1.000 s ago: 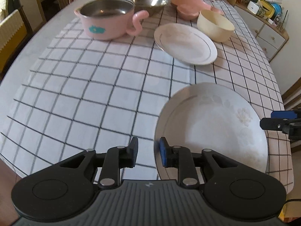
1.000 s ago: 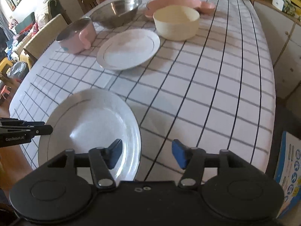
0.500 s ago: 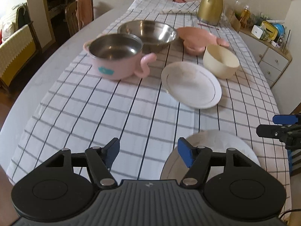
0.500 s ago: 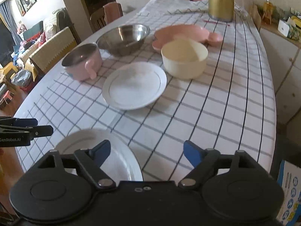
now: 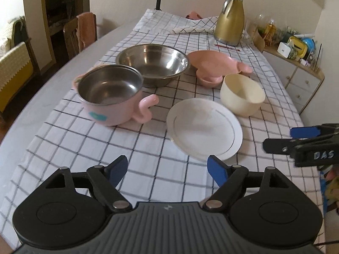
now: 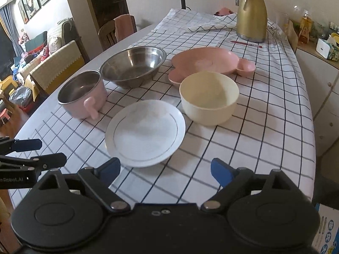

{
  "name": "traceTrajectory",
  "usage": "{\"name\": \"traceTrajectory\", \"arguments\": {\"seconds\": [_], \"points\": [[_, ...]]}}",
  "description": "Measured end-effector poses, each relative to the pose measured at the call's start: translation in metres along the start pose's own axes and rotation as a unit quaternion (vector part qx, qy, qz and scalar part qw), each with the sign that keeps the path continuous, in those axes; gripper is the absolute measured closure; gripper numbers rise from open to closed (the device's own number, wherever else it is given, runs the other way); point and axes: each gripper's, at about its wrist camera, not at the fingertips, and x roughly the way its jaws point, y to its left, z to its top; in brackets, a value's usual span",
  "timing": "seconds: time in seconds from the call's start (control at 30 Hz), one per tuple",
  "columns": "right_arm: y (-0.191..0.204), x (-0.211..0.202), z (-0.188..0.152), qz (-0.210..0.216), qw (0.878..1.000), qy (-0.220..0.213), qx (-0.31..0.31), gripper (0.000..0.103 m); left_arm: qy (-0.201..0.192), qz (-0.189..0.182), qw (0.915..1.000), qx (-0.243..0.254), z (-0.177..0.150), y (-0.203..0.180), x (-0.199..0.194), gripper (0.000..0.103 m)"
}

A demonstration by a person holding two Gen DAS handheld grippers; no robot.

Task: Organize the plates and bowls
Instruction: 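Move the left gripper to the smaller white plate rim and close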

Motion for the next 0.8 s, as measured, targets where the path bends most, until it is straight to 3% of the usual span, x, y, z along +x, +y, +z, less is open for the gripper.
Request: {"name": "traceTrajectory", "arguments": {"seconds": [0.13,0.53,0.8], "points": [[-0.004,0.016,0.010,-0.006,1.000,0.005,-0.012,0.011,0.016,-0.009,0.9998,-0.003,0.015,-0.004,0.021,0.020],[-0.021,0.064,0.034,0.003,0.999,0.030,-0.011,0.017,0.037,0.019,0.9991,-0.005,0.035,-0.011,0.075,0.020],[-0.028,0.086,0.040,0.020,0.998,0.054,0.012,0.032,0.051,0.009,0.9985,-0.020,0.040,-0.010,0.093,0.021]]}}
